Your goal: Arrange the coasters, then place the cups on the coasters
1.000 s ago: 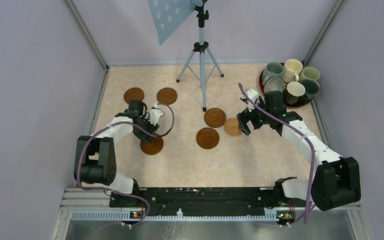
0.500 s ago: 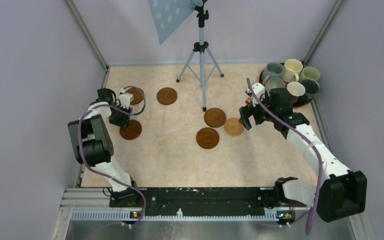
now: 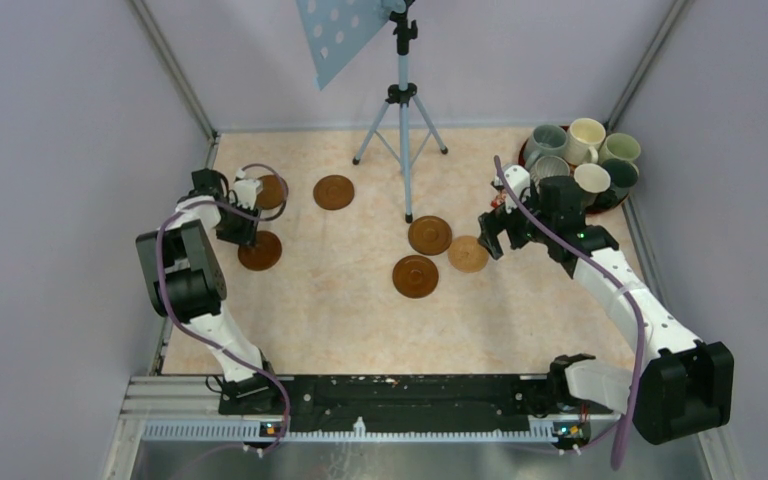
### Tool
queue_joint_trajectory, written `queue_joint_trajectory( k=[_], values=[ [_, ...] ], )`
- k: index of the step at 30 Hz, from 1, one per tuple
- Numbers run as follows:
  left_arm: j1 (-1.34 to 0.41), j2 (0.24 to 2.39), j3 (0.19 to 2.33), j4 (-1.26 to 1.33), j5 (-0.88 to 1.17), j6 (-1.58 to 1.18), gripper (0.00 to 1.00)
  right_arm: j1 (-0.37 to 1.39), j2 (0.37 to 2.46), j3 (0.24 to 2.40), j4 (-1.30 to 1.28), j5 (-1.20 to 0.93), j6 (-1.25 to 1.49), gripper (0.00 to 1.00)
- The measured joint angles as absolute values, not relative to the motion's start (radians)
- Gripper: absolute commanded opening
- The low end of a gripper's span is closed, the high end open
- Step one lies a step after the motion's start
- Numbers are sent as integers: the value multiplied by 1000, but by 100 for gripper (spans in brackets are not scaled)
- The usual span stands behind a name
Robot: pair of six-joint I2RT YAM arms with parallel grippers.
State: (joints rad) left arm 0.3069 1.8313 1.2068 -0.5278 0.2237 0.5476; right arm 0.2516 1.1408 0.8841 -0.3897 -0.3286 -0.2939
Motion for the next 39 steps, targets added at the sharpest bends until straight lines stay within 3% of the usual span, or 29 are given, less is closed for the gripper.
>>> queue_joint_trajectory(
  k=[5, 11, 20, 28, 39],
  values=[
    [307, 1842, 1228, -527, 223, 545, 64, 252, 1141, 884, -389, -329, -294, 99],
    [307, 1832, 1296, -570, 234, 544, 71, 252, 1141, 884, -389, -328, -294, 99],
    [261, 1589, 1348, -686, 411, 606, 90, 252, 1141, 884, -389, -326, -294, 99],
    [-182, 1405, 1214, -696, 456, 625, 95, 252, 1141, 883, -389, -321, -294, 99],
    [-599, 1547, 1190, -612, 316, 564, 98, 252, 1142, 875, -385, -303, -295, 99]
  ],
)
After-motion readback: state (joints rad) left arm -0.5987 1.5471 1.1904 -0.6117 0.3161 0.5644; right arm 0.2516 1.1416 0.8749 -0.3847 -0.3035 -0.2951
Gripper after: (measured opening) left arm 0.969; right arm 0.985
